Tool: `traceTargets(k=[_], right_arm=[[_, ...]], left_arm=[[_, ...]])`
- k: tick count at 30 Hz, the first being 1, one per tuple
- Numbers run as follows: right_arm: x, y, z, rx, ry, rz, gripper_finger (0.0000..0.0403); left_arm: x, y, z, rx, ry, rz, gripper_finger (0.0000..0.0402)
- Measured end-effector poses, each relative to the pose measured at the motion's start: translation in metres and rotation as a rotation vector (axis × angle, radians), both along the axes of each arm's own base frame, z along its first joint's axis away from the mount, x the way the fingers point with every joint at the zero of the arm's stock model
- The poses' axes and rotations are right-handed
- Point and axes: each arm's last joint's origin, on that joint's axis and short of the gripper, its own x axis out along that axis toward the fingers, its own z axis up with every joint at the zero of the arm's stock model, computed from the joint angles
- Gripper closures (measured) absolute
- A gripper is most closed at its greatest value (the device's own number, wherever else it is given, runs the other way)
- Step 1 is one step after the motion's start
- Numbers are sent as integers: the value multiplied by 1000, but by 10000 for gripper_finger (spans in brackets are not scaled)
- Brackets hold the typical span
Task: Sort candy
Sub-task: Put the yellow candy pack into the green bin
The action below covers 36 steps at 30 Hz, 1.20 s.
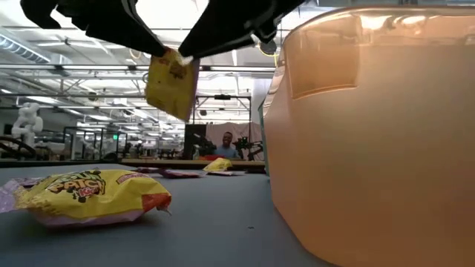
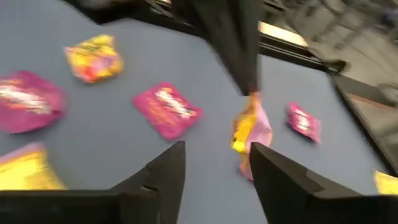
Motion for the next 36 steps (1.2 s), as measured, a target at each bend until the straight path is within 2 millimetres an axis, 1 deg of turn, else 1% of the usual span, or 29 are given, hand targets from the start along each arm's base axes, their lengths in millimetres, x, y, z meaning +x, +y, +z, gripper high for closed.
traceTargets(k=[2,4,8,12,18,22,26,36], right_arm=[[7,-1,-2,-28,11,-43,210],[13,-2,-5,-40,18,-46,192],[18,-7,-7,-53,12,-56,173],[19,-9,-6,-67,12,-56,172],[18,-8,-7,-122,47,-10,176],[18,-6,-8,-68,57,41,179],[19,-7,-8,-50,48,26,200],[21,-13,-8,-46,43,12,297]], left_arm=[[0,0,0,0,1,-1,401],[0,0,0,0,3,-2,401],[0,0,-1,-14,16,-18,401],[0,0,-1,-17,22,-22,401],[0,0,-1,-22,26,-26,401],[0,0,-1,-22,25,-25,401],[1,0,-1,-29,20,-29,401],[3,-3,2,-57,4,-69,401]])
